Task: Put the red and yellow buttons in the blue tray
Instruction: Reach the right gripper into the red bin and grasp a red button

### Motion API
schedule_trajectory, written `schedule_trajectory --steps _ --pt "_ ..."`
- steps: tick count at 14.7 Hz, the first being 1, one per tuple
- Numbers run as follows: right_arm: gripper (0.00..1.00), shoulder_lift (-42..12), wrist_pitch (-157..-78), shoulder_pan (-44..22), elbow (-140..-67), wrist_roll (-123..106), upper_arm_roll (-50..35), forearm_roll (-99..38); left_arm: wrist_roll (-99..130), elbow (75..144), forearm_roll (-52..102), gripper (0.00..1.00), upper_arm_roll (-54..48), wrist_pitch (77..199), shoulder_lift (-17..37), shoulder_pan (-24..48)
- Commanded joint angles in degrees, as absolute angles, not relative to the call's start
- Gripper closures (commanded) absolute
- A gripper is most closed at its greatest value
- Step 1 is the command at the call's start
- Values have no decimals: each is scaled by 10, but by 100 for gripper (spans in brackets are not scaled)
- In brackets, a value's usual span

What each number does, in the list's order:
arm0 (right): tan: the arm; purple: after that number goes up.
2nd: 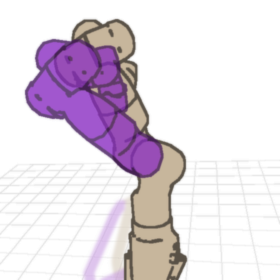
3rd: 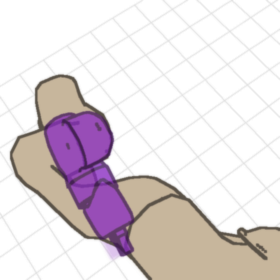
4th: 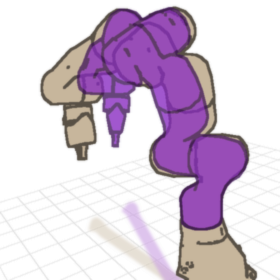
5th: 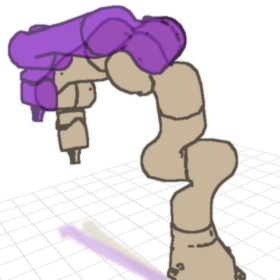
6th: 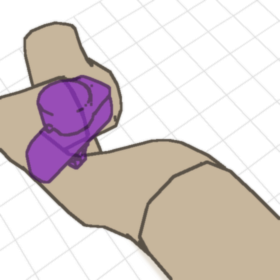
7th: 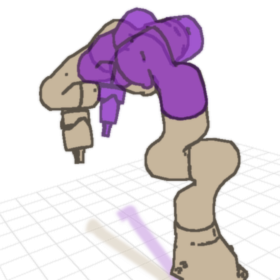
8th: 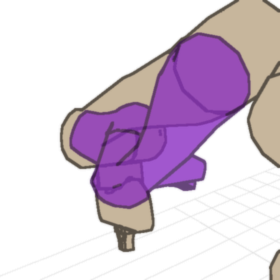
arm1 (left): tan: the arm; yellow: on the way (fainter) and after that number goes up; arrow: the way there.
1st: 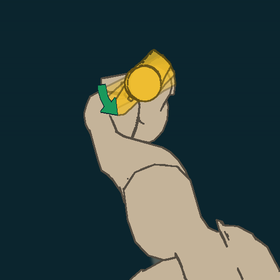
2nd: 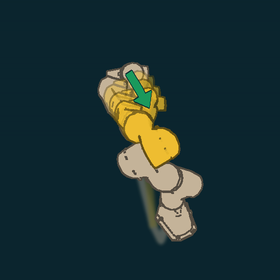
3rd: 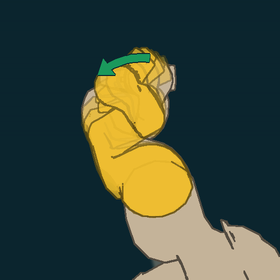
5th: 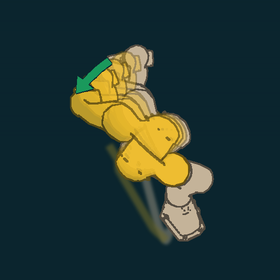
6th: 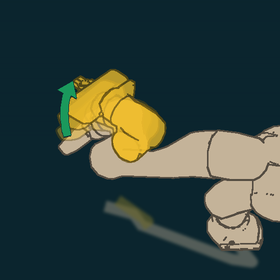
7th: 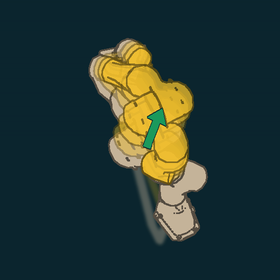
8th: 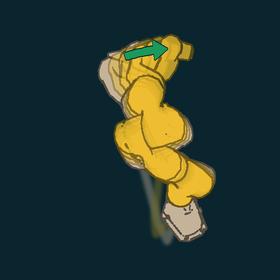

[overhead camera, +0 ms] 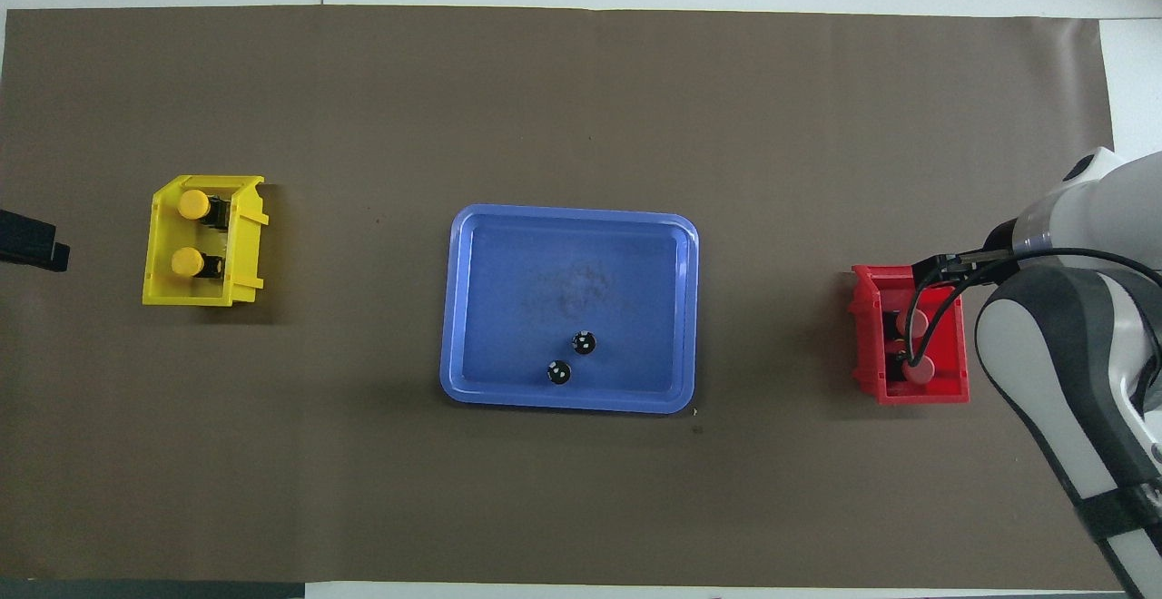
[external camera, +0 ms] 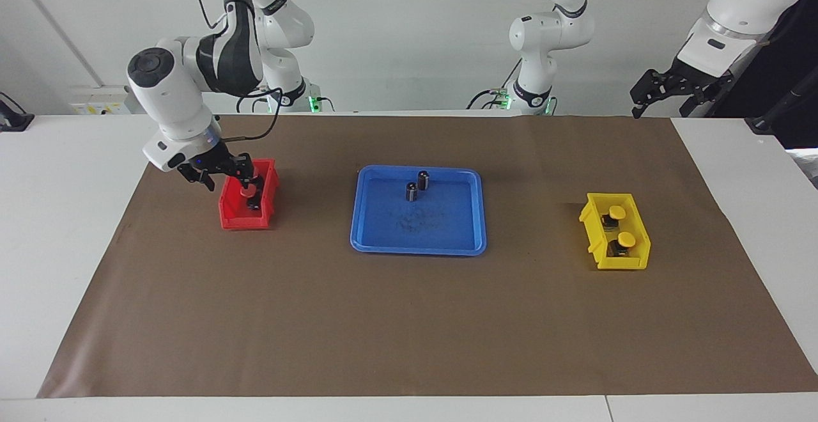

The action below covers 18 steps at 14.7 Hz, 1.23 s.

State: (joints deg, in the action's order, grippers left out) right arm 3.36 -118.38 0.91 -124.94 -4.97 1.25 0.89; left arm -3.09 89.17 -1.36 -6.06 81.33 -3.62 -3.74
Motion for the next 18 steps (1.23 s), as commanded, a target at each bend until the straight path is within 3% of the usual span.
schedule_trajectory --steps 1,18 --pt "27 61 -1211 16 -1300 -69 11 -13 -39 906 -5 0 -60 811 -50 -40" --pt "35 57 -1300 18 -1374 -91 11 -24 -39 906 -5 0 -60 811 -50 -40"
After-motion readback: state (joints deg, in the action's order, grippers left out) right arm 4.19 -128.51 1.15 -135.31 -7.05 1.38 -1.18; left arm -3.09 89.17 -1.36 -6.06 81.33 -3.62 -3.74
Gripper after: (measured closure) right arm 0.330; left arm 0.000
